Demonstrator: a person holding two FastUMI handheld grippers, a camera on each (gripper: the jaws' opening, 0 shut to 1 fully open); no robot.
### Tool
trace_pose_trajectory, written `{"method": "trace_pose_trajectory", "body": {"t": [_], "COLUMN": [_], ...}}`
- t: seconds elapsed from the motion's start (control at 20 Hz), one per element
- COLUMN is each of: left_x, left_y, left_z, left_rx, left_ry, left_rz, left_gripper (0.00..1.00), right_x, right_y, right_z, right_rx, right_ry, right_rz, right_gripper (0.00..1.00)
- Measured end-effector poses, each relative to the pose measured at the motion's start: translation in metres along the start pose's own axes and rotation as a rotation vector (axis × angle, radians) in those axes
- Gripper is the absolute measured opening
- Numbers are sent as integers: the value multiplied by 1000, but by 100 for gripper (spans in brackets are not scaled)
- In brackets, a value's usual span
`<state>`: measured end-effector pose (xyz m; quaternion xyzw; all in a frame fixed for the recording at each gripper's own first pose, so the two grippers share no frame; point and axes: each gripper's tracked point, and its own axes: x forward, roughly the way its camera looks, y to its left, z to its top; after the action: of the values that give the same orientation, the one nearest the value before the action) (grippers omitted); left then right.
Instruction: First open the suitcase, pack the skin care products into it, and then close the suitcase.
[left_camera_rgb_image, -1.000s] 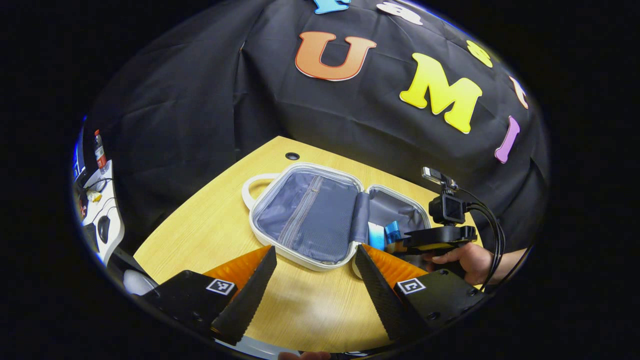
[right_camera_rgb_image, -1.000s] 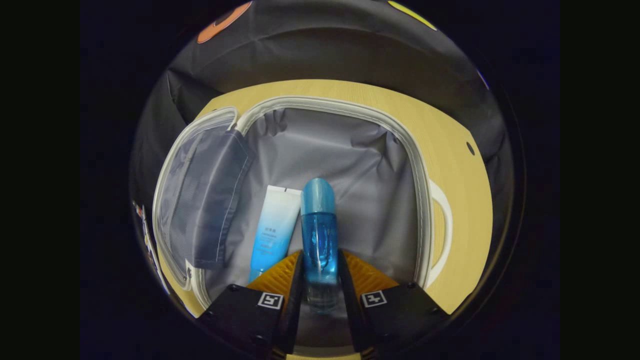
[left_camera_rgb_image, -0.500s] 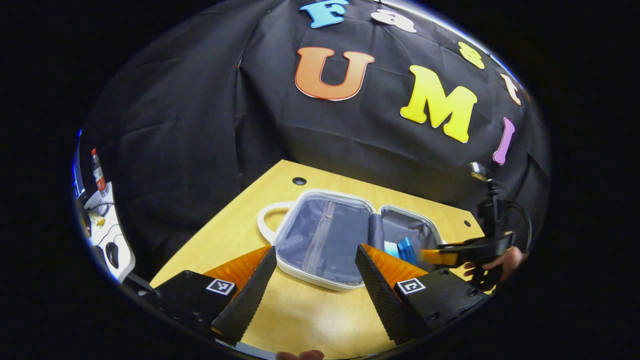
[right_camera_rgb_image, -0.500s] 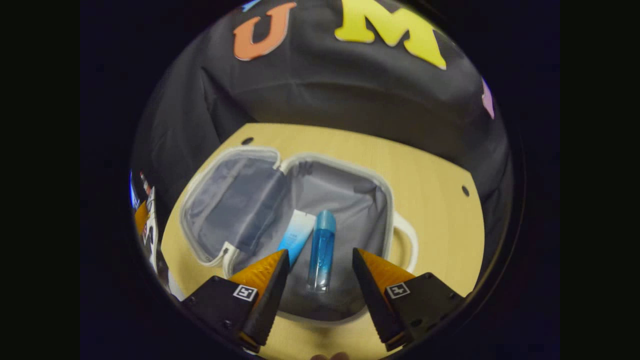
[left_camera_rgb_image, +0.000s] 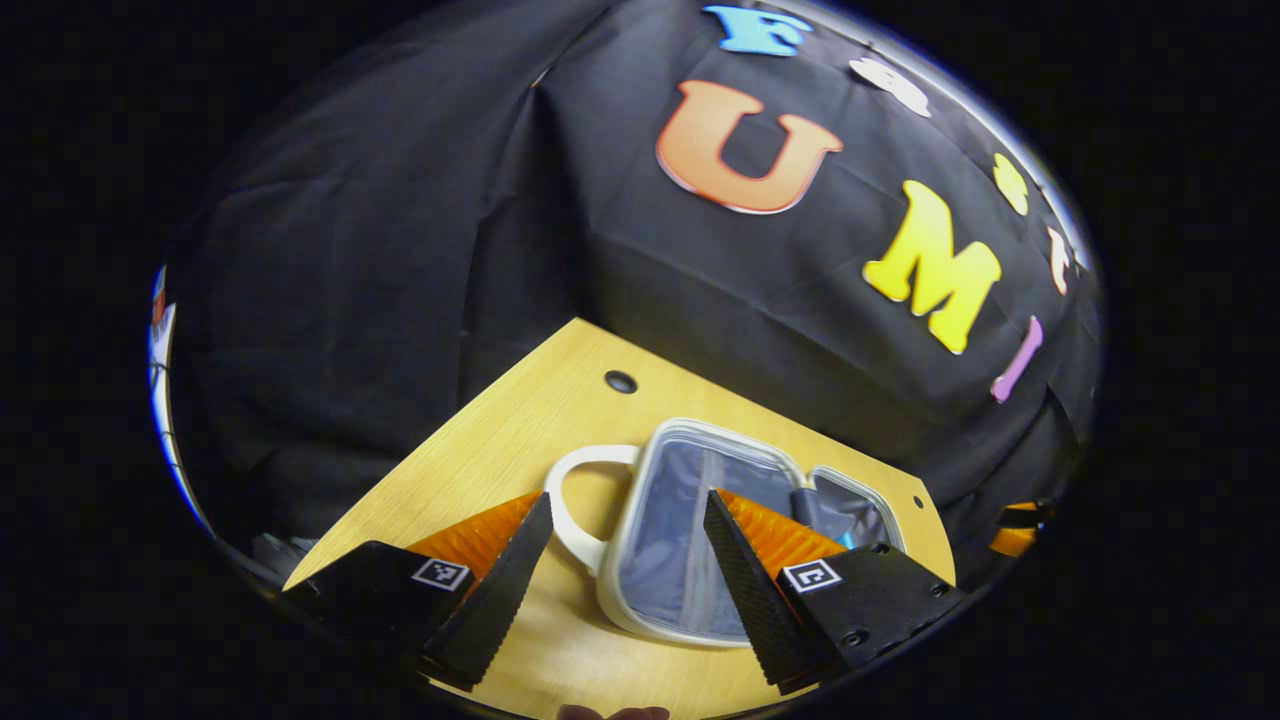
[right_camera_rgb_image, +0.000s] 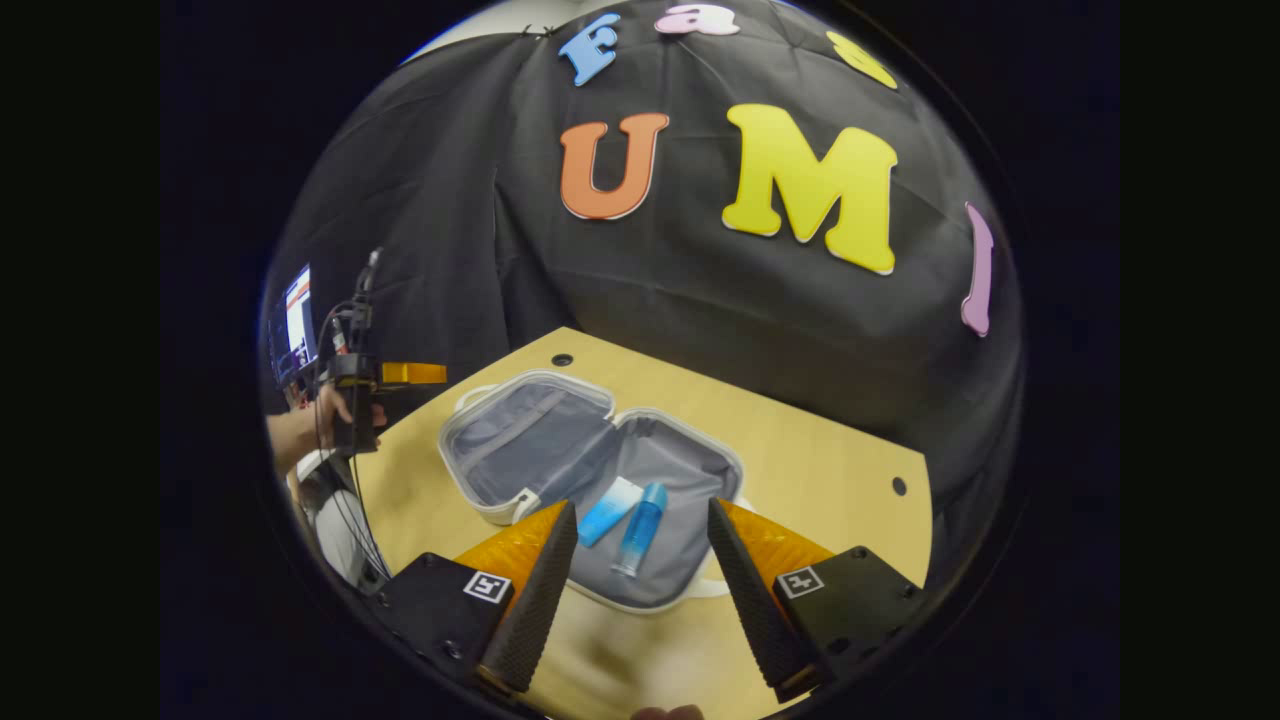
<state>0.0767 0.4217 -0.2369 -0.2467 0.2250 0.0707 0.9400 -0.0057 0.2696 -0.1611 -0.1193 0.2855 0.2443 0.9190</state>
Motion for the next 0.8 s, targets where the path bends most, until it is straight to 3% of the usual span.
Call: {"method": "trace_pose_trajectory", "body": {"t": [0.3, 0.5, 0.75, 0.8], "left_x": [72, 96, 106, 105], "left_y": [42, 43, 42, 40], "left_z": [-30, -46, -47, -42], "left_rx": [4, 40, 22, 15], "left_ry": [160, 241, 261, 247], "left_rz": [56, 98, 121, 122], "left_gripper": [96, 84, 25, 30], "right_x": [-20, -19, -24, -25], "right_y": [-14, -27, -36, -36], "right_z": [-1, -6, -4, -3], "right_rx": [-37, 0, 44, 52], "right_ry": [-2, 15, 5, -2], "right_rz": [-44, -81, -109, -107], "right_gripper": [78, 78, 78, 78]}}
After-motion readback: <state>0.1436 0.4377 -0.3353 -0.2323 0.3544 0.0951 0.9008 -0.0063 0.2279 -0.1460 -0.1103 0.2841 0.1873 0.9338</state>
